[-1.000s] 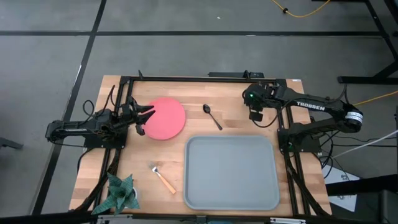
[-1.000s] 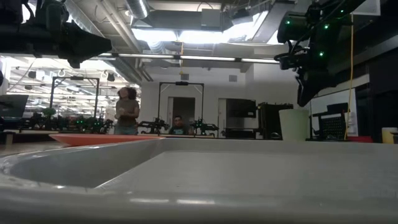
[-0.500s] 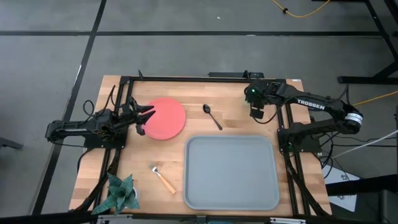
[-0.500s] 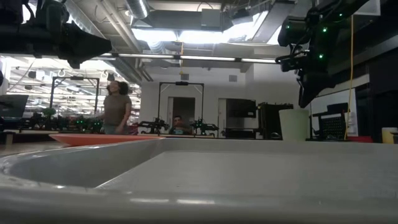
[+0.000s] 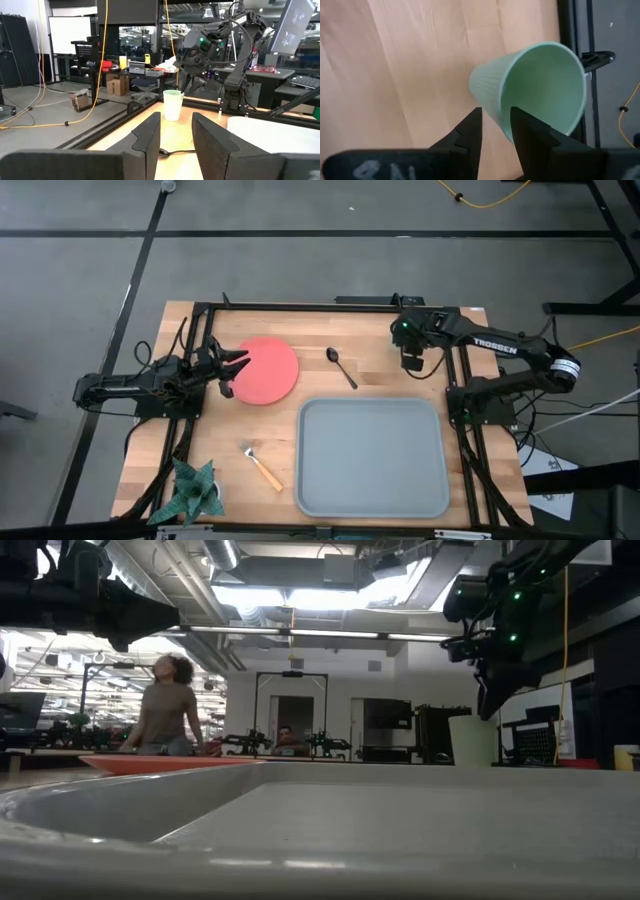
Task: Pick and place plate/cup/fork/spoon on tray
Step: Put the light green cup on the light blue tray
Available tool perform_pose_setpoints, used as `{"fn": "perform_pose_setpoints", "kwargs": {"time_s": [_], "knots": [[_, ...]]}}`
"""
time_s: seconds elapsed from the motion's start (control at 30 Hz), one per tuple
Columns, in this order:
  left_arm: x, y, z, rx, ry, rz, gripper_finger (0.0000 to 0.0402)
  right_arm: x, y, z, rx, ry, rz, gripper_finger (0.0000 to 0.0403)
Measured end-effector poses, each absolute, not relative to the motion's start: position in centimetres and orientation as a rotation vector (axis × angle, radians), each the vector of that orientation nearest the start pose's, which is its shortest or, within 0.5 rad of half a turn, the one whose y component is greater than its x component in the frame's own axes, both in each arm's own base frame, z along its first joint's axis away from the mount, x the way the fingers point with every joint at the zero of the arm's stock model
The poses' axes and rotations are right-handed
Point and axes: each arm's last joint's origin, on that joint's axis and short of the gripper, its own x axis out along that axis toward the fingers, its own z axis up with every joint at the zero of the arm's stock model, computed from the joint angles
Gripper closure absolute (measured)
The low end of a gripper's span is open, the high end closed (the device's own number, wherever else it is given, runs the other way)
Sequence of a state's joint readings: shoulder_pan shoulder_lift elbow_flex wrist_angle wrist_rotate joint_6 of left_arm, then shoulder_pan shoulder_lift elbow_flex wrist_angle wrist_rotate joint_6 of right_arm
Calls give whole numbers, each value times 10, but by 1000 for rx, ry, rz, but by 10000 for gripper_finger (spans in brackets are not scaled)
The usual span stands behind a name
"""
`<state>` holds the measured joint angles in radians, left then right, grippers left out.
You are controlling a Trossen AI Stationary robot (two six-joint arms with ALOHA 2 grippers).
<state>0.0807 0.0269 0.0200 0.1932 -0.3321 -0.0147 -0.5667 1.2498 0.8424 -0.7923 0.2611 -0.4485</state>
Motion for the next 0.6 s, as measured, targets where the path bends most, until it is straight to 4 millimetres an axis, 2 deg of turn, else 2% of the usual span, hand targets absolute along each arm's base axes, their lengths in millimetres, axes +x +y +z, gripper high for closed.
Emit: {"fn": "perform_pose_setpoints", "kwargs": {"time_s": [0.33, 0.4, 0.53, 0.6], "knots": [[94, 17, 187, -38, -190, 411, 296, 200, -138, 197, -195, 1409, -448, 300], [94, 17, 187, -38, -190, 410, 296, 201, -138, 193, -169, 1422, -458, 317], [94, 17, 187, -38, -190, 410, 296, 198, -136, 192, -141, 1451, -471, 387], [94, 17, 187, -38, -190, 411, 296, 197, -133, 195, -137, 1450, -505, 394]]}}
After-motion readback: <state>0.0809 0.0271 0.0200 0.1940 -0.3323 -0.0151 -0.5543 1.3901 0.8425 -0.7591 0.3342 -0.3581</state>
